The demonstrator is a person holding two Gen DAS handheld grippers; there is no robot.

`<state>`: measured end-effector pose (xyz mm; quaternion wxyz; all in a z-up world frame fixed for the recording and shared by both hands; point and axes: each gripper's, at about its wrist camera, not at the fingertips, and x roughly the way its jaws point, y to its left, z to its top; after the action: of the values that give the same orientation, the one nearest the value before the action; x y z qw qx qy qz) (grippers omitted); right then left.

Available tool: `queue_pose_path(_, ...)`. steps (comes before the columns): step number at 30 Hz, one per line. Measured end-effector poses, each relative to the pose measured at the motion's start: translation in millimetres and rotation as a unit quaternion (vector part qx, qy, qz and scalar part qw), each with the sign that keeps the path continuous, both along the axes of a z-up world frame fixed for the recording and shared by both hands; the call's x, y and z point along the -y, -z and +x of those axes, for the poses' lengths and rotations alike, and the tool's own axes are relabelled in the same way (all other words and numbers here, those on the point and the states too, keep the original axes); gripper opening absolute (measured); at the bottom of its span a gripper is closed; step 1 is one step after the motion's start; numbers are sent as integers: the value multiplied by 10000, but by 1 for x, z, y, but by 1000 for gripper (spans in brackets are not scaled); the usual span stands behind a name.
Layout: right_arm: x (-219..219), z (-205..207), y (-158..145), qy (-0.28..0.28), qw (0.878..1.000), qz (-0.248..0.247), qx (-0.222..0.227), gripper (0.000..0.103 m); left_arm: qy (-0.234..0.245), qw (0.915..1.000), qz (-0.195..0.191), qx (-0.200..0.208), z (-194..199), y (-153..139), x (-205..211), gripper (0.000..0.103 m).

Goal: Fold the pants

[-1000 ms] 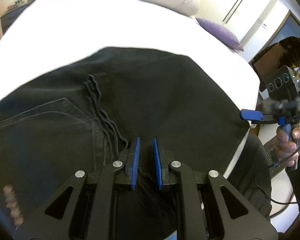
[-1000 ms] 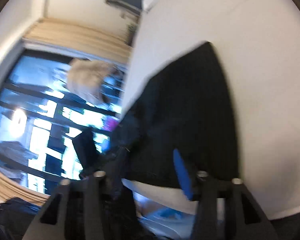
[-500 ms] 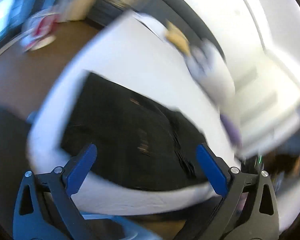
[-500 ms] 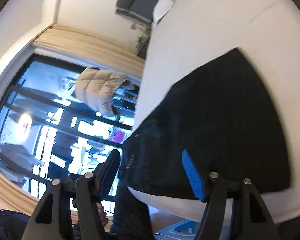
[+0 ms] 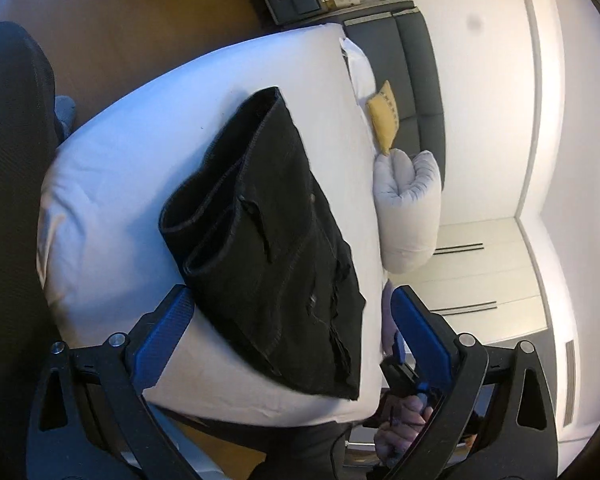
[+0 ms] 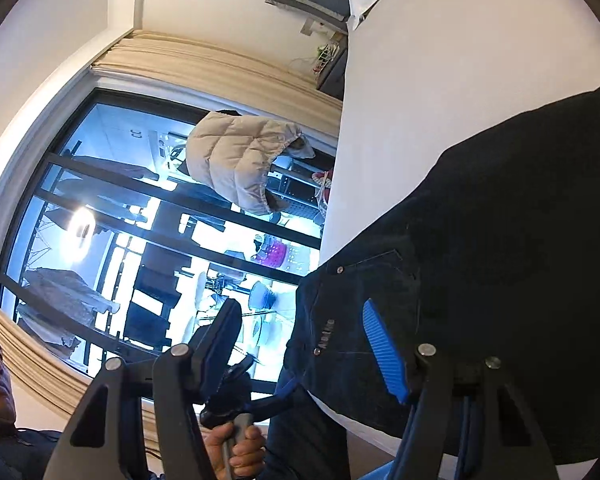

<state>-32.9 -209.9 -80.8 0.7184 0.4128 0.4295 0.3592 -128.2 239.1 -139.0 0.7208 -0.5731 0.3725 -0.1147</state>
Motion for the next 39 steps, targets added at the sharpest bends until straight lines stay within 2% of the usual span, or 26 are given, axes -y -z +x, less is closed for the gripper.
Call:
queue_pose_path(7, 1, 5, 3, 67, 9999, 125, -70, 67, -329, 9966, -747, -108, 4, 32, -4, 95)
queue_pose_path(12, -3, 5, 6, 57, 9999, 111, -91, 67, -337, 9951, -893, -258, -6, 38, 0, 95)
queue_pose_path(15, -4, 6, 9, 49, 9998, 151, -101, 67, -281, 9959, -831, -241, 2, 36, 3, 95)
queue_pose_path(19, -6, 4, 9, 44, 9997, 219, -91, 66, -456, 9928, -1101, -149, 9, 41, -1, 94)
queue_pose_path(21, -5, 5, 7, 43, 9997, 216, -59, 66, -415, 9936, -1048, -46, 11, 34, -1, 84)
queue_pose_path(22, -4, 5, 7, 51, 9997, 227, -49, 66, -371, 9941, -1014, -43, 9, 31, -2, 72)
queue_pose_path(23, -3, 6, 6, 60, 9997, 243, -41, 66, -334, 9941, -1027, -59, 10, 30, -1, 63)
queue_pose_path(28, -4, 14, 6, 25, 9998, 190, -21, 66, -373, 9908, -1295, -124, 16, 39, 2, 48)
queue_pose_path(31, -13, 24, 6, -132, 9999, -26, -91, 66, -300, 9937, -1078, -26, 21, 29, 5, 46)
queue_pose_path(34, -26, 40, 13, -347, 9986, -278, -302, 66, -78, 9990, -443, -4, 29, 12, 13, 31)
queue_pose_path(36, -34, 50, 17, -470, 9975, -360, -389, 66, -15, 9997, -227, 35, 33, 4, 17, 26)
queue_pose_path(37, -39, 56, 21, -546, 9967, -395, -453, 66, 33, 10000, -33, 53, 36, -1, 20, 21)
queue_pose_path(39, -49, 67, 28, -700, 9945, -466, -617, 66, 116, 9996, 241, 90, 40, -11, 26, 20)
